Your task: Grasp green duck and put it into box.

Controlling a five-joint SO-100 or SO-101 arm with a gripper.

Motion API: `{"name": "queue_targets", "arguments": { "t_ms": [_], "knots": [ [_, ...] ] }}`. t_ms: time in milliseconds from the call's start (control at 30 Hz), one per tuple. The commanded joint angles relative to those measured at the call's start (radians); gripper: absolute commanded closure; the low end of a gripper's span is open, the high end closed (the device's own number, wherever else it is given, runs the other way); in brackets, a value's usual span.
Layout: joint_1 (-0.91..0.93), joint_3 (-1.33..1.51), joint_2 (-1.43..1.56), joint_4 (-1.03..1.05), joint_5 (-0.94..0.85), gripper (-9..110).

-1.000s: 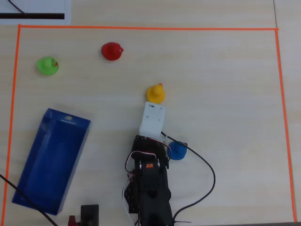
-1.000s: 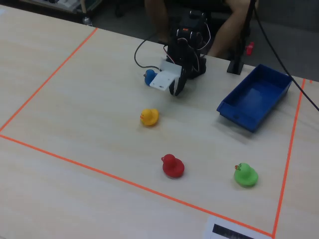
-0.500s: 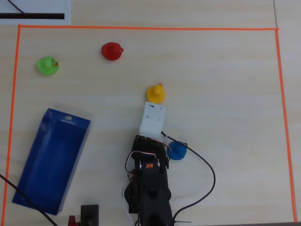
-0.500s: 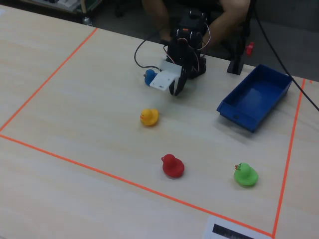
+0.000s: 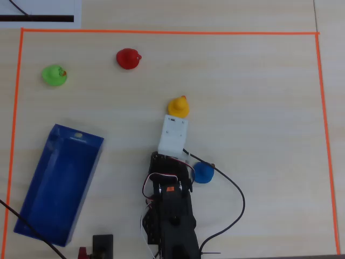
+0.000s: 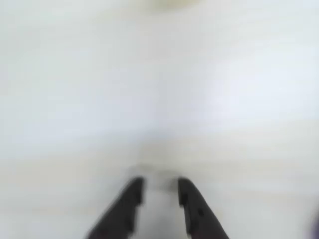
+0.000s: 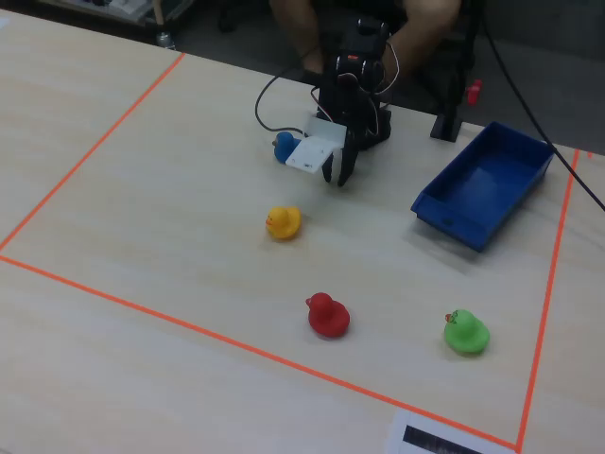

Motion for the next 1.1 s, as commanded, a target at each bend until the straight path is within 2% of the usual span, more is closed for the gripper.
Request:
{"name": "queue_targets", "arguments": {
  "t_ms": [0,267,367,600,833,1067],
  "knots": [
    [0.037,-0.184,-0.202,-0.173,0.044,78],
    [-0.089,-0.882,-0.793,-0.026,0.023,59],
    [-0.176,-1.078,-0.946,0.005,0.067,53],
    [-0.345,-1.295,-1.298,-0.199,0.23,53],
    [-0.387,-1.514,-1.628,-0.291,0.275,50],
    [-0.41,-1.586,-1.776,-0.403,0.333,52]
  ]
}}
